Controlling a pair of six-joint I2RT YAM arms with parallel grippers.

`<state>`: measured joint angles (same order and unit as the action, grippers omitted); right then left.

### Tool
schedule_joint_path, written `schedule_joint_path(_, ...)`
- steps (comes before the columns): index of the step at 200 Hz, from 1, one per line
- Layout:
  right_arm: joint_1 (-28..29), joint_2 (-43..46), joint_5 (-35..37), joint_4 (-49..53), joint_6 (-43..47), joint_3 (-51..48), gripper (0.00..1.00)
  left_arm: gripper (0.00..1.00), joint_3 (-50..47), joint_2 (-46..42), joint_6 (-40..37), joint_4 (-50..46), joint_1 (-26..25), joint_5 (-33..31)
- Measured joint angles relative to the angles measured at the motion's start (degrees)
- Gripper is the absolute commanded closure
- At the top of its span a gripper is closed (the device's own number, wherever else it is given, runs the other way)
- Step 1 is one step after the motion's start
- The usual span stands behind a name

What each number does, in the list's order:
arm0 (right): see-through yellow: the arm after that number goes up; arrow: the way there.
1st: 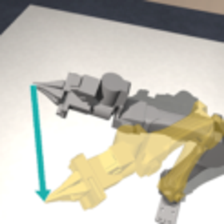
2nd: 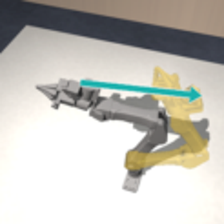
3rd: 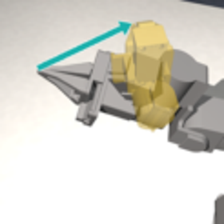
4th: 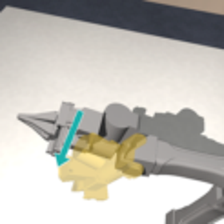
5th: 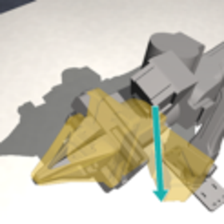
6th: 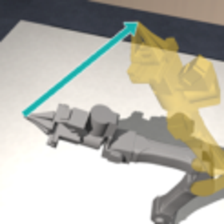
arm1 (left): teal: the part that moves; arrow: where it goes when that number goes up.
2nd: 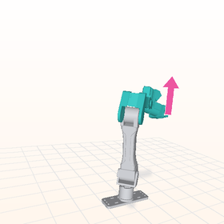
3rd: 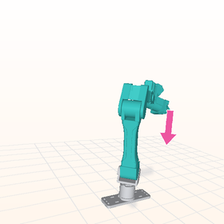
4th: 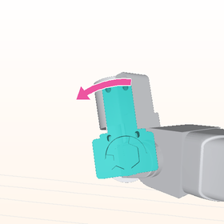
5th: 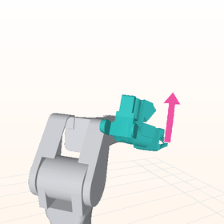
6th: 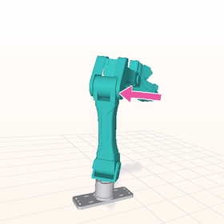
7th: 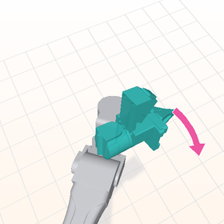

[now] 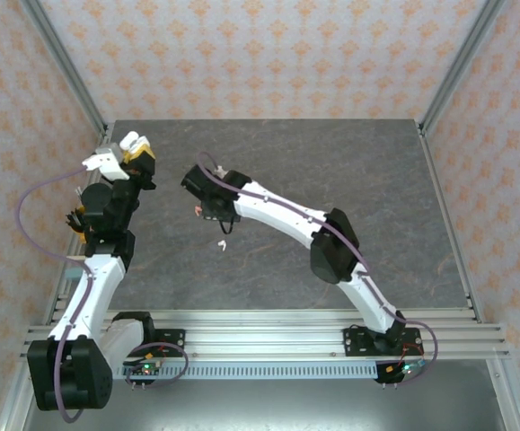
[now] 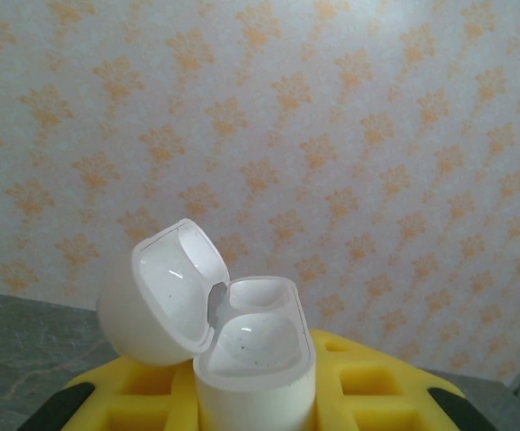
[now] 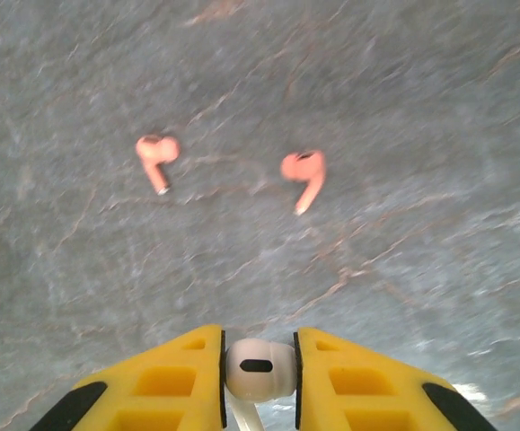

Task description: Insert the wireless bluetooth earbuds into the charging case

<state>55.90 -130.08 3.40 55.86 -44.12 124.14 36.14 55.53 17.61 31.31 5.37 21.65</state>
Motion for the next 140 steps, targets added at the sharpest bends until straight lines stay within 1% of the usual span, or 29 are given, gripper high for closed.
schedule_joint_path(49,-4.63,5.88,3.48,-6.21,5.97,-10.78,0.78,1.00,-3.39,1.20,-6.08,-0.68,-7.52,7.96)
schedule_joint_path(71,-6.12,8.90,4.61,-8.90,8.04,-16.37,0.78,1.00,-5.86,2.21,-8.39,-0.90,-9.53,12.13)
schedule_joint_path(93,-7.58,11.93,5.53,-10.93,9.60,-20.57,0.78,1.00,-6.34,3.63,-10.99,-1.31,-11.69,15.78)
schedule_joint_path(109,-8.76,14.21,6.40,-12.24,10.80,-22.62,0.78,1.00,-6.29,4.92,-13.57,-1.66,-14.14,17.40)
schedule_joint_path(140,-10.88,19.37,8.87,-14.34,13.38,-24.94,0.77,1.00,-4.81,8.46,-19.02,-4.15,-19.63,18.12)
